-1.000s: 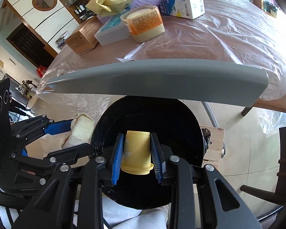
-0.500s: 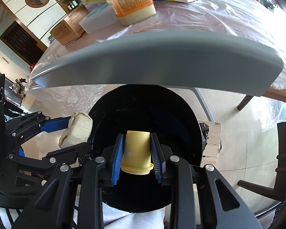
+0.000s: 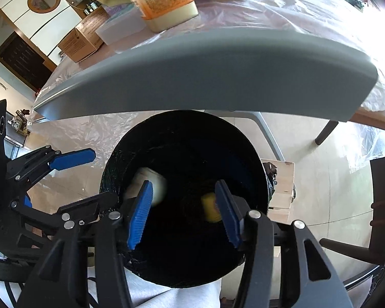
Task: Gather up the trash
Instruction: 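Open both tools to drop the bundle and cup into the bin, then grasp the cardboard box with the left tool while the right tool grasps the cream cup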
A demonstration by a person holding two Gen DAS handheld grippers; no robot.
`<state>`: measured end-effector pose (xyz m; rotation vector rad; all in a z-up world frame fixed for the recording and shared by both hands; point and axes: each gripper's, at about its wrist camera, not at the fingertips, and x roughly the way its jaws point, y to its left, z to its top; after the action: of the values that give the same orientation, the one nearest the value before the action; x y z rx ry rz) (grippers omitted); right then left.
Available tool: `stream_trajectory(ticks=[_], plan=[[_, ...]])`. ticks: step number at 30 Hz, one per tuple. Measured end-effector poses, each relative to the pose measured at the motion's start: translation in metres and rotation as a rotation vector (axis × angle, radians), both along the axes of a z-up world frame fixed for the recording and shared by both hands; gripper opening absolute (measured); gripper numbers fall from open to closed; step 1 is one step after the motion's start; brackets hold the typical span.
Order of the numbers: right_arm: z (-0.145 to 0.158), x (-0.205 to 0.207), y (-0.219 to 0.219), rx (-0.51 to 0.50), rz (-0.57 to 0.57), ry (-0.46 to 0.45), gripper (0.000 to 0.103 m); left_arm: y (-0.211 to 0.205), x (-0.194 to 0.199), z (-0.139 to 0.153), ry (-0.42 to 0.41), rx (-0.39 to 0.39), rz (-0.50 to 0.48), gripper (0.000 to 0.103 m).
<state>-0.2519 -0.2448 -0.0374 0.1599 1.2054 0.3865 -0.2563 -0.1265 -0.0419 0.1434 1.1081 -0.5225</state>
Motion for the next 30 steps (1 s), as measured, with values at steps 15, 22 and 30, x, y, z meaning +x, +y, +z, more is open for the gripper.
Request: stream_trajectory(ticks=[15,22,30], plan=[[0.105,-0.018,-0.016,-0.090,-0.010,-0.321,0.099,0.036,-0.018,0.104,-0.249,-0.129,0.043,0.099],[0.121,0.022,0.006,-0.264,0.000,-0.456,0.099,0.054,0.032,0.119,-0.329,-0.056,0.213,0.101],[0.096,0.070,0.015,-0.162,0.049,-0.367,0.099,0.055,0.082,0.091,-0.248,0.002,0.246,0.101]])
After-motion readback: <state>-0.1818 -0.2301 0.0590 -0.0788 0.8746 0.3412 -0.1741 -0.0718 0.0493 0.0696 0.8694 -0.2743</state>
